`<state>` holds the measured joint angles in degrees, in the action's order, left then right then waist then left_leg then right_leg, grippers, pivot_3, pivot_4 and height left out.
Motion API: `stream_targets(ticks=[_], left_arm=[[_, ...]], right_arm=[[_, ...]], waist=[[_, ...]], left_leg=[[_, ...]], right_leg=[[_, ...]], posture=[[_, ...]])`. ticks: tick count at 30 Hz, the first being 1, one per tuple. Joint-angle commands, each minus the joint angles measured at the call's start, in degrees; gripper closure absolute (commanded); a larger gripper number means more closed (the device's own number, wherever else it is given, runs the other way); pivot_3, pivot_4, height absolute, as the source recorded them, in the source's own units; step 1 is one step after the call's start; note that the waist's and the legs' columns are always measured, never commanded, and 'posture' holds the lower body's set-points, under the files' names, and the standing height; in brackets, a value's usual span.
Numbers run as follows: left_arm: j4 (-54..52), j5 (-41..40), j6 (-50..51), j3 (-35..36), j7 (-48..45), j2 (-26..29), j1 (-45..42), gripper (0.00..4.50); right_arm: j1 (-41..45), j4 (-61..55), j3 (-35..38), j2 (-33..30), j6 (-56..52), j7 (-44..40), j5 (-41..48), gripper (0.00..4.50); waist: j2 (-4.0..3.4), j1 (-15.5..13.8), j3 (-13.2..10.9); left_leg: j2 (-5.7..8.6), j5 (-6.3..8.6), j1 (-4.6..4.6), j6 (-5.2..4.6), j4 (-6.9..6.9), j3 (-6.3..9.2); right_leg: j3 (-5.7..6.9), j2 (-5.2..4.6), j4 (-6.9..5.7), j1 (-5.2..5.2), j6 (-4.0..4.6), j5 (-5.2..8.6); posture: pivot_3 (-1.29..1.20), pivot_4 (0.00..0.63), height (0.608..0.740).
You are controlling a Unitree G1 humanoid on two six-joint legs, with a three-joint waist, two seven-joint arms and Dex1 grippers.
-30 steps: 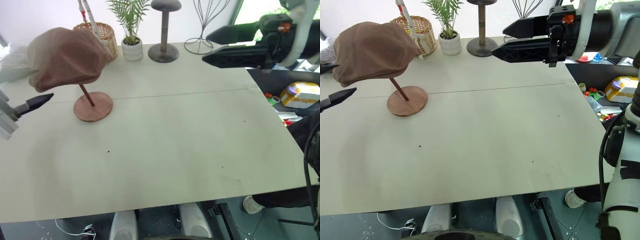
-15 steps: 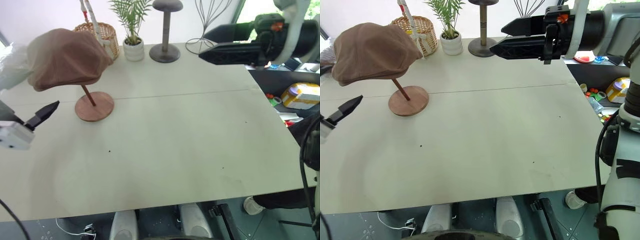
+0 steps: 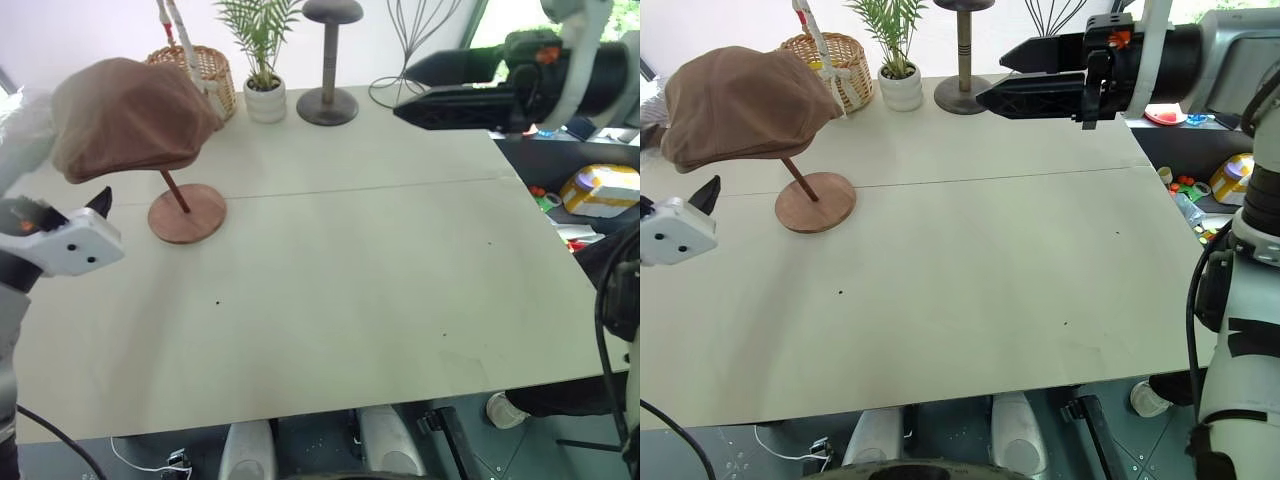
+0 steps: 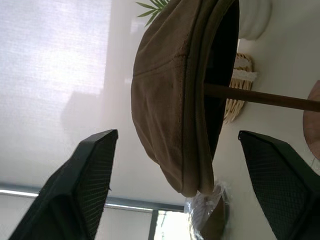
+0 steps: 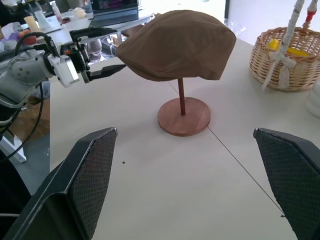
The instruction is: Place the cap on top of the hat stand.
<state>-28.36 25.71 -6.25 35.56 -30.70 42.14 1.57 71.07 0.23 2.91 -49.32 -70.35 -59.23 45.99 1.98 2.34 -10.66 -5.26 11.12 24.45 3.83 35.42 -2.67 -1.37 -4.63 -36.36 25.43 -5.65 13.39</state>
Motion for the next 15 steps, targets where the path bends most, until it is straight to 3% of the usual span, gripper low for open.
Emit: stream_targets(ticks=[1,5,8,15], left_arm=[[-1.45,-0.67,0.60,0.14,1.43,1.34,-0.65,2.36],[0.84,-3.13,-2.93,1.16,2.95,2.60,-0.46,4.44],[9.53,-10.02,-14.41,3.89,3.76,6.08,-0.58,4.44],[31.37,-16.50,-37.59,4.37,4.51,14.48,0.20,4.44]], right_arm=[[0.60,-0.59,2.73,-0.05,0.32,0.88,0.91,0.00],[-0.05,-1.03,3.14,-0.01,0.17,1.40,1.14,0.00],[-0.19,-0.86,3.08,0.03,0.35,1.53,1.14,0.00],[-0.32,-0.33,2.87,-0.04,0.54,1.72,0.81,0.00]], waist=[[0.00,0.01,0.00],[0.00,0.02,0.00],[0.00,0.02,0.00],[-0.03,0.19,-0.01]], left_leg=[[0.00,0.00,0.00,0.00,0.00,0.00],[0.00,0.00,0.00,0.00,0.00,0.01],[-0.01,0.00,0.00,0.00,0.00,0.01],[-0.04,0.01,0.01,0.01,-0.06,-0.05]], right_leg=[[0.00,0.00,0.00,0.00,0.00,0.00],[0.00,0.00,0.00,0.00,0.00,0.00],[0.00,0.00,0.00,0.00,0.01,0.00],[0.00,-0.03,0.05,0.06,0.03,0.01]], posture=[[0.00,0.150,0.728],[0.00,0.150,0.728],[0.00,0.150,0.728],[0.00,0.150,0.728]])
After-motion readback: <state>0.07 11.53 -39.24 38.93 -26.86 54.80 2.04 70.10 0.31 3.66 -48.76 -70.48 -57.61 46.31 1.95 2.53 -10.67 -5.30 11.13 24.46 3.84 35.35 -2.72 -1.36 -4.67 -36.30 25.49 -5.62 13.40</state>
